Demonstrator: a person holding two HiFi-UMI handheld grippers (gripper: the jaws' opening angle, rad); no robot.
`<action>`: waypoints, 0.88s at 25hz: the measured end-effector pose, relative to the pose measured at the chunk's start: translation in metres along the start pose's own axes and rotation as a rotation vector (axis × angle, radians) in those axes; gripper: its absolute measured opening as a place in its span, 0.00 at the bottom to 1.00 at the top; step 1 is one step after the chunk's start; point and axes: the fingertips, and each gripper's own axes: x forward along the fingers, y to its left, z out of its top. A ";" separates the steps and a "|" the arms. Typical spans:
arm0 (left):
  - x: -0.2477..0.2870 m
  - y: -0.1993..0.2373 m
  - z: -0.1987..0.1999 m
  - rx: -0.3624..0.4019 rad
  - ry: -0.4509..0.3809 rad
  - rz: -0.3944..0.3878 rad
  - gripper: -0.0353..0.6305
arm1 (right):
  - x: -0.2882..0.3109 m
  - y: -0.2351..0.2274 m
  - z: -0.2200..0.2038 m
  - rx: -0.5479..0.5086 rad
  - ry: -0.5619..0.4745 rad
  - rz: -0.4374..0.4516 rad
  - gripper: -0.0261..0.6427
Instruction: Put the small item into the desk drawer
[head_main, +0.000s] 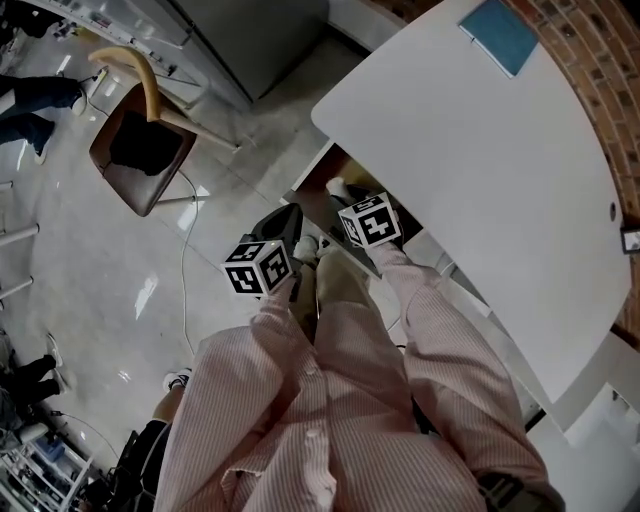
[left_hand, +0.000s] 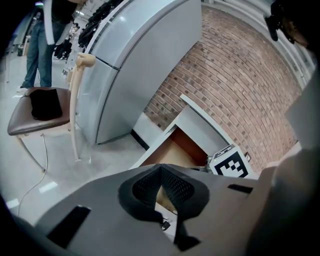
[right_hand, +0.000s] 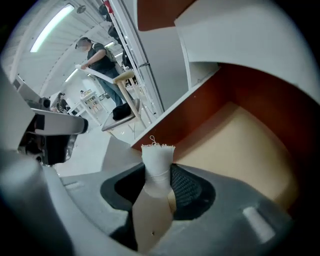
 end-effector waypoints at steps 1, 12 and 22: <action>0.002 0.001 -0.001 0.000 0.001 -0.003 0.05 | 0.005 -0.004 -0.004 0.003 0.015 -0.007 0.28; 0.015 0.012 -0.003 0.004 0.010 -0.010 0.05 | 0.040 -0.025 -0.042 0.019 0.173 -0.083 0.28; 0.013 0.015 -0.009 0.000 0.015 -0.002 0.05 | 0.049 -0.023 -0.066 0.019 0.273 -0.103 0.28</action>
